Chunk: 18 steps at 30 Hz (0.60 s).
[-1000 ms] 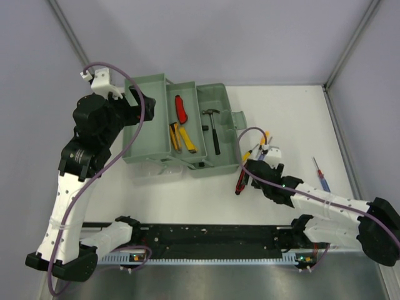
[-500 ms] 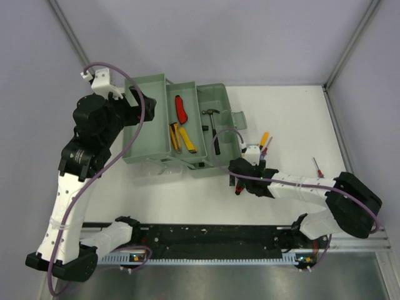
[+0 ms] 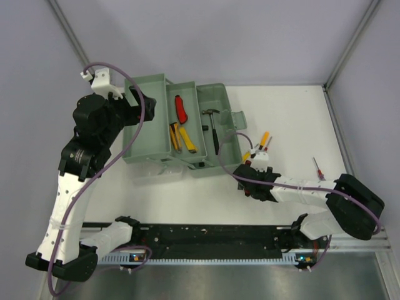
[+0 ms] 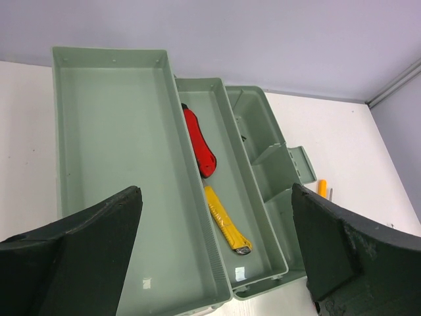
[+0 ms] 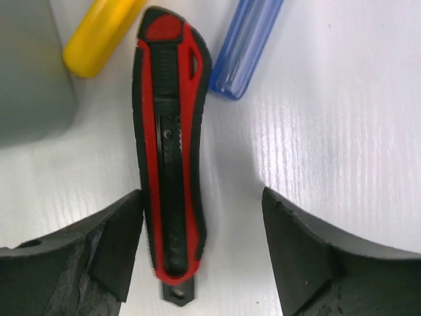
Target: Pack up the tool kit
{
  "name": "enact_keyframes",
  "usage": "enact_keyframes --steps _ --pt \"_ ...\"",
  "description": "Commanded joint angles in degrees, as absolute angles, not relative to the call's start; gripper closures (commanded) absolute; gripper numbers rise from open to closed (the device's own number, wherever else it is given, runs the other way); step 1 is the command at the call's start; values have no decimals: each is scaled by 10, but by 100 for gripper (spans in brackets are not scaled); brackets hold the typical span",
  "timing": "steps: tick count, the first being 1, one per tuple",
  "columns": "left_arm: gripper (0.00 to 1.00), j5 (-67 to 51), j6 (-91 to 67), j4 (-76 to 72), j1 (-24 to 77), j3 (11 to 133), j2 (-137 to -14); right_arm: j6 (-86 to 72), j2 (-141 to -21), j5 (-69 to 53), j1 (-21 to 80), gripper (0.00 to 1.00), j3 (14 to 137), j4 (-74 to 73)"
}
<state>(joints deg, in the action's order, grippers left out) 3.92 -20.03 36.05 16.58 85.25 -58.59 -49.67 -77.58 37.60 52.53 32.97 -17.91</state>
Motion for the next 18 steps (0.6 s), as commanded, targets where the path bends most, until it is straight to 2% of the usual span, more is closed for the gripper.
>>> enact_keyframes --steps 1,3,11,12,16,18 --pt "2 37 -205 326 163 853 -582 -510 -751 362 500 32 302 -173" --pt "2 35 -205 325 163 853 -584 -505 -743 349 490 38 294 -166" --pt "2 34 -203 320 162 853 -587 -455 -765 321 467 50 312 -142" --pt "2 34 -203 319 162 853 -586 -441 -772 316 465 53 315 -137" --pt "2 39 -200 322 162 856 -585 -413 -773 306 460 79 331 -135" --pt "2 43 -198 325 162 857 -583 -398 -750 310 460 84 343 -146"
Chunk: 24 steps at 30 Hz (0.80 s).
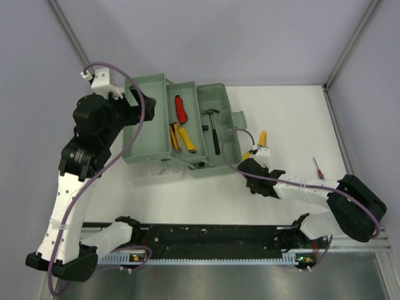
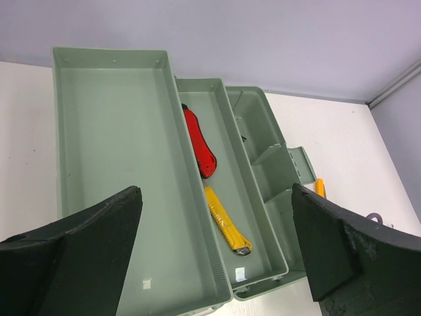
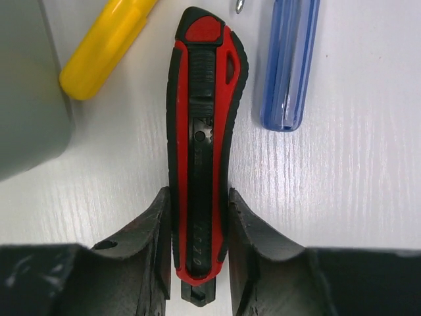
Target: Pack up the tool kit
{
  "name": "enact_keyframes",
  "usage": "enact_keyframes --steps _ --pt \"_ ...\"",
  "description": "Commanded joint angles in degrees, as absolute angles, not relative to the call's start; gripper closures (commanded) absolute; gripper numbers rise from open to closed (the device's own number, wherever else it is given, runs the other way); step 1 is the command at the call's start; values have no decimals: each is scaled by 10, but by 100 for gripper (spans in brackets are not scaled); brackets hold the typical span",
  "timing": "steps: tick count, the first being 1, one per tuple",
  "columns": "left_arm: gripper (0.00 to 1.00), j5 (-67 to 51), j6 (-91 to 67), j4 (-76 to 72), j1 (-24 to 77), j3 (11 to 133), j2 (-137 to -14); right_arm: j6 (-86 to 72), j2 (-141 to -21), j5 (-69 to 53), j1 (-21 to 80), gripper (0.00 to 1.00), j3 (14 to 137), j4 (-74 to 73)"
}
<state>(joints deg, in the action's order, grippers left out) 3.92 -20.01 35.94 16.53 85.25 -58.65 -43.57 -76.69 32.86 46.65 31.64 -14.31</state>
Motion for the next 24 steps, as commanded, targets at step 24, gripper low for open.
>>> enact_keyframes --steps 24 --pt "2 55 -192 354 159 878 -562 -243 -810 108 442 87 769 -128"
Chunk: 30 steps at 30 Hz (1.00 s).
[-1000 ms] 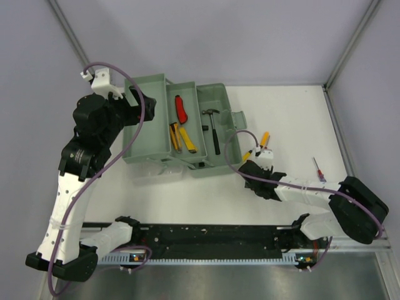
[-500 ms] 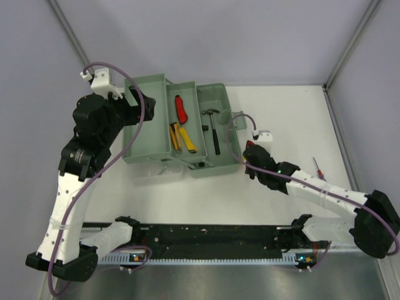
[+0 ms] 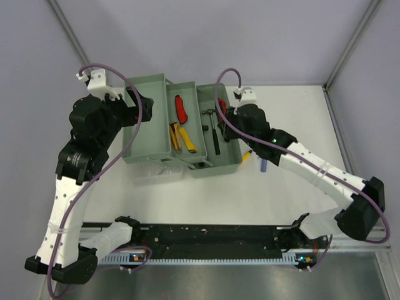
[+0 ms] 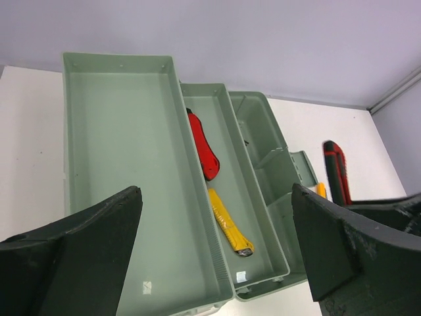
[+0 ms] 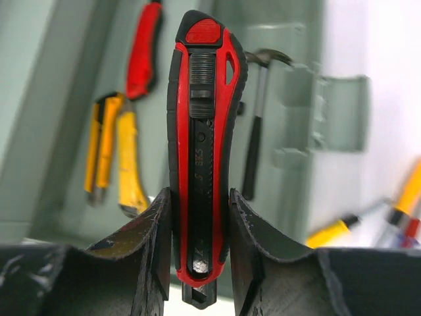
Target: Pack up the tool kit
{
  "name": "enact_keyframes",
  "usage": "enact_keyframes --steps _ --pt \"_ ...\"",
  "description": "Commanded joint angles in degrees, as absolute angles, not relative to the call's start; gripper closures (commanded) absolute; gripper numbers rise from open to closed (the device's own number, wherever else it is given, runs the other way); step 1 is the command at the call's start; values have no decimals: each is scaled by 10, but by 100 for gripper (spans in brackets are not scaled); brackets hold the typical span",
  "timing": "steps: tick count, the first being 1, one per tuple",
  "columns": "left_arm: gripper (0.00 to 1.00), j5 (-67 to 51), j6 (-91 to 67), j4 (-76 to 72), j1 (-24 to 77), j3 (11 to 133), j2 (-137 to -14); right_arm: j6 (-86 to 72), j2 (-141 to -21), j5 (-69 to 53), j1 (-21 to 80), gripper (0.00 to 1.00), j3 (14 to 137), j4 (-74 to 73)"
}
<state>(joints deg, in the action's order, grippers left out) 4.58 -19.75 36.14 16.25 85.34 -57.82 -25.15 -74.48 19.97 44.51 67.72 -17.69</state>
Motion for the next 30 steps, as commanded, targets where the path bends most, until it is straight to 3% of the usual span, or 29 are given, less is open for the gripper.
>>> enact_keyframes --steps 1,13,30 --pt "2 55 -193 355 160 877 -561 -251 -836 98 442 87 793 -134" --pt "2 35 -203 360 159 870 -556 -322 -1064 63 442 88 1031 -233" --pt "2 44 -201 368 158 858 -543 -308 -1175 153 443 86 1083 -245"
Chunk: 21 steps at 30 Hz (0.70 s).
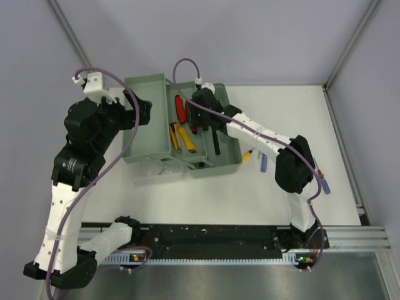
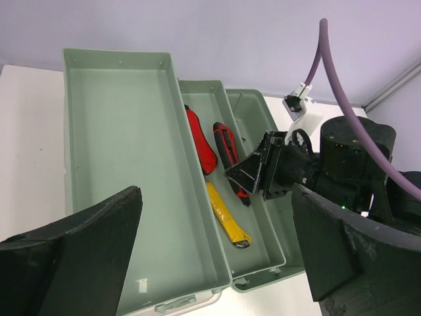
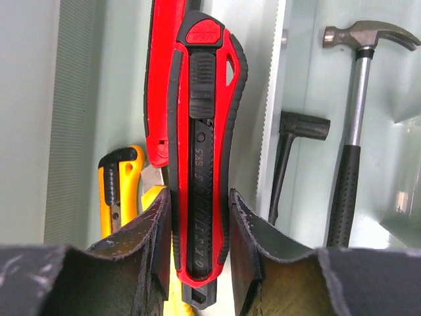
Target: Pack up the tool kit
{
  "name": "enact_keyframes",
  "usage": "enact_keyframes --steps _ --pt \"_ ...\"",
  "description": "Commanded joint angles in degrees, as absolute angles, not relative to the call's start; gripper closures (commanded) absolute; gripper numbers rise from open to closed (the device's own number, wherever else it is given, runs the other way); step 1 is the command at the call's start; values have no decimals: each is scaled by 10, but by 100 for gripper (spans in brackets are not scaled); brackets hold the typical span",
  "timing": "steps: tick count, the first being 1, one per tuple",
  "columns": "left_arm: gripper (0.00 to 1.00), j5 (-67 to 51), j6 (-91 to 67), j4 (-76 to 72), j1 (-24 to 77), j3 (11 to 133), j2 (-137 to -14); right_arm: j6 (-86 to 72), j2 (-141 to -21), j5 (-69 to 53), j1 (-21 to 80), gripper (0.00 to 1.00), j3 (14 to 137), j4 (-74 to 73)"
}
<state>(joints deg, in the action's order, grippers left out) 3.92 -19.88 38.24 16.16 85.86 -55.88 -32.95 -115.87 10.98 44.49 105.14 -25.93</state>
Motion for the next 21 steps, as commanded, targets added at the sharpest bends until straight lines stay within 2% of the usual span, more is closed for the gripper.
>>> enact_keyframes --steps 1,9,12,15,21 --pt "2 44 -201 367 158 858 -543 -306 -1180 159 443 85 1085 -244" --pt "2 39 -203 367 158 858 -546 -280 -1214 216 446 76 1122 -245" --pt "2 40 -204 368 158 858 -545 -261 -1219 226 452 57 1130 -245" --pt "2 40 -205 367 158 858 -545 -251 -1218 229 457 46 1133 -245" --pt "2 40 -207 364 158 859 -546 -254 -1204 219 457 46 1138 -245"
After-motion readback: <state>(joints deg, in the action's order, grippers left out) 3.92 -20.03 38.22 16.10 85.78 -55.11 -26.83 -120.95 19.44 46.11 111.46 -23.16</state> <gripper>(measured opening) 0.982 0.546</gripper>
